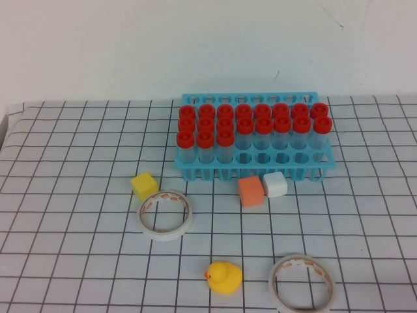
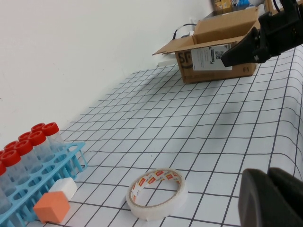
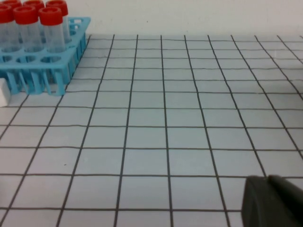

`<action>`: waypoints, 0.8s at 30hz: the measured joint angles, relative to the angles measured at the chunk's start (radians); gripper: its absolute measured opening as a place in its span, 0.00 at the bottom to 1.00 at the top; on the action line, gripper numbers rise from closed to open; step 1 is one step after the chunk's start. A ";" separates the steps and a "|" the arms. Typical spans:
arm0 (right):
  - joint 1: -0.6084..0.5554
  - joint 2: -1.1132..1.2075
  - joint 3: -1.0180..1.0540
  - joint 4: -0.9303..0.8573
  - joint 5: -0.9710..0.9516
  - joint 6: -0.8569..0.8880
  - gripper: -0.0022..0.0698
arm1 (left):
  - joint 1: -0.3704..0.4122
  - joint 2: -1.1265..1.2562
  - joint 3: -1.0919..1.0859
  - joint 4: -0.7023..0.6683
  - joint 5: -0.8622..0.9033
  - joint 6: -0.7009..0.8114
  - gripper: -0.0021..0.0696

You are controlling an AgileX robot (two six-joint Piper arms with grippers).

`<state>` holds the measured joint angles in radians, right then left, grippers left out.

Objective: Place the test tubes

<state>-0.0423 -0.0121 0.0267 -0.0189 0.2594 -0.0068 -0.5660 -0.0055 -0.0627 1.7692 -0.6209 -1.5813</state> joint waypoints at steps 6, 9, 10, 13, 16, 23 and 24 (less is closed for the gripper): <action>-0.046 0.000 0.000 0.000 0.011 0.007 0.03 | 0.000 0.000 0.000 0.000 0.000 0.000 0.03; -0.057 0.000 0.000 0.000 0.030 0.007 0.03 | 0.000 0.000 0.000 0.000 0.000 0.000 0.03; -0.057 0.000 0.000 0.000 0.033 0.007 0.03 | 0.000 0.000 0.000 0.000 0.000 0.000 0.03; -0.041 0.000 0.000 0.000 0.042 0.007 0.03 | 0.000 0.000 0.000 0.000 0.000 -0.003 0.03; -0.019 0.000 -0.002 0.000 0.058 0.017 0.03 | 0.000 0.000 0.000 0.000 0.000 -0.003 0.03; -0.016 0.000 -0.003 0.000 0.066 0.068 0.03 | 0.000 0.000 0.000 0.000 0.000 -0.003 0.03; -0.016 0.000 -0.003 0.000 0.066 0.069 0.03 | 0.000 0.000 0.000 0.000 0.000 -0.003 0.03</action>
